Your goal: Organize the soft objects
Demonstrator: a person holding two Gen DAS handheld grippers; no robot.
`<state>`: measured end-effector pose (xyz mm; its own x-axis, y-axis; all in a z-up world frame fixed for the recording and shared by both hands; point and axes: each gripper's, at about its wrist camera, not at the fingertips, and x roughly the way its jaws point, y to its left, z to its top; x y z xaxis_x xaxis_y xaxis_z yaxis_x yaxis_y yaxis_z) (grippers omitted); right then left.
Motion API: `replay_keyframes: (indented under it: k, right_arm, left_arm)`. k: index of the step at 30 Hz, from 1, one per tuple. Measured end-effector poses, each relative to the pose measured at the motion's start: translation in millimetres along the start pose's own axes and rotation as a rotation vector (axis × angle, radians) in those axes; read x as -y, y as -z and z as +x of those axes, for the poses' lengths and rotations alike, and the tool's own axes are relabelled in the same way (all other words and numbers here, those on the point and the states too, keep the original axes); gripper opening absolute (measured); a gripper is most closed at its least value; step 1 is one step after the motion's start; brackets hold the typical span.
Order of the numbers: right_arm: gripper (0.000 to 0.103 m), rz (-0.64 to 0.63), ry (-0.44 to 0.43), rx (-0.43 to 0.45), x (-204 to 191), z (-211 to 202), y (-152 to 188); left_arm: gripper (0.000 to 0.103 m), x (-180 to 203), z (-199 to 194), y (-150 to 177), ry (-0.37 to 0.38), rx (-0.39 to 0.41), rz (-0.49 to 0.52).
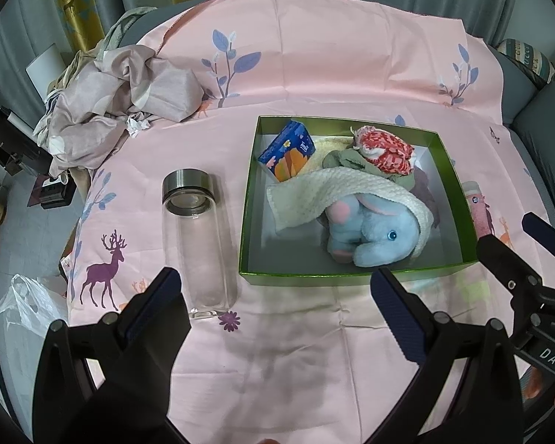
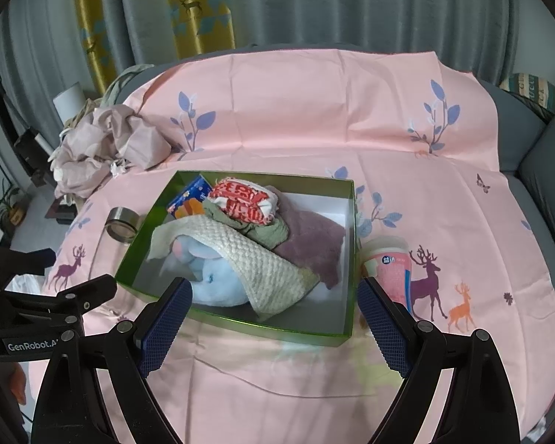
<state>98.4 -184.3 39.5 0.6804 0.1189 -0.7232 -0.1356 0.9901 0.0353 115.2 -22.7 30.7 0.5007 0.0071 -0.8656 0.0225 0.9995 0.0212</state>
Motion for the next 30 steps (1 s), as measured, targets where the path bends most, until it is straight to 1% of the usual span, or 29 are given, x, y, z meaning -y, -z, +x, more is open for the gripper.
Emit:
replay_keyframes:
  k: [16, 27, 30]
  right_arm:
    - [0.091, 0.01, 0.012, -0.015, 7, 13, 0]
    - [0.091, 0.008, 0.018, -0.016, 9, 16, -1]
    - [0.091, 0.01, 0.017, -0.018, 9, 17, 0]
  left_arm:
    - [0.102, 3, 13, -6, 0.006, -0.022, -0.004]
    - [0.102, 0, 17, -8, 0.005, -0.024, -0.016]
    - [0.102, -2, 18, -8, 0.001, -0.011, -0.02]
